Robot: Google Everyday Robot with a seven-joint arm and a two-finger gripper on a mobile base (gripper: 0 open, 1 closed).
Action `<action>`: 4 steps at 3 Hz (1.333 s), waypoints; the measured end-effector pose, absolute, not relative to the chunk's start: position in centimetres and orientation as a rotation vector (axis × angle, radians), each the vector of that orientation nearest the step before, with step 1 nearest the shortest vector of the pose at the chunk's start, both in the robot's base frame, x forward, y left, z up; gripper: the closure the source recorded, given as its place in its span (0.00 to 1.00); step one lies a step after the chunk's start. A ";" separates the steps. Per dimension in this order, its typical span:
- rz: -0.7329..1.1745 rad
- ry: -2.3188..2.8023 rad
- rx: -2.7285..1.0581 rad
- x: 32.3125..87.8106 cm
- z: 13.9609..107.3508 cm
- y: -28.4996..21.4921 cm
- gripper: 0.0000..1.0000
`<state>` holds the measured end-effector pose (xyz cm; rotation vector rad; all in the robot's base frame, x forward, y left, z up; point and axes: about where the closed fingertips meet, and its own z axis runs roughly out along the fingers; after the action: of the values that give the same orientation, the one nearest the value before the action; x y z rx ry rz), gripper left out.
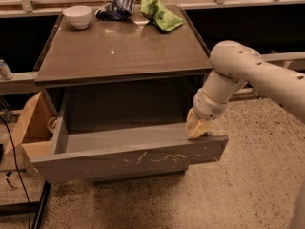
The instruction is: Open top drawer
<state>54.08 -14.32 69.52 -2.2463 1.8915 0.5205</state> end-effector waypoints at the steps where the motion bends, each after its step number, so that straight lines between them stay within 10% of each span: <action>1: 0.535 1.912 -2.256 52.7 70.0 -14.7 1.00; 2: 0.570 1.934 -2.281 51.5 70.0 -15.0 0.97; 4: 0.570 1.934 -2.281 51.5 70.0 -15.0 0.43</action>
Offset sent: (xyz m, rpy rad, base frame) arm -0.0406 -0.0110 0.0086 -0.0519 0.1004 0.0133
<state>51.45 -14.97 69.96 -2.2814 1.9341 0.5698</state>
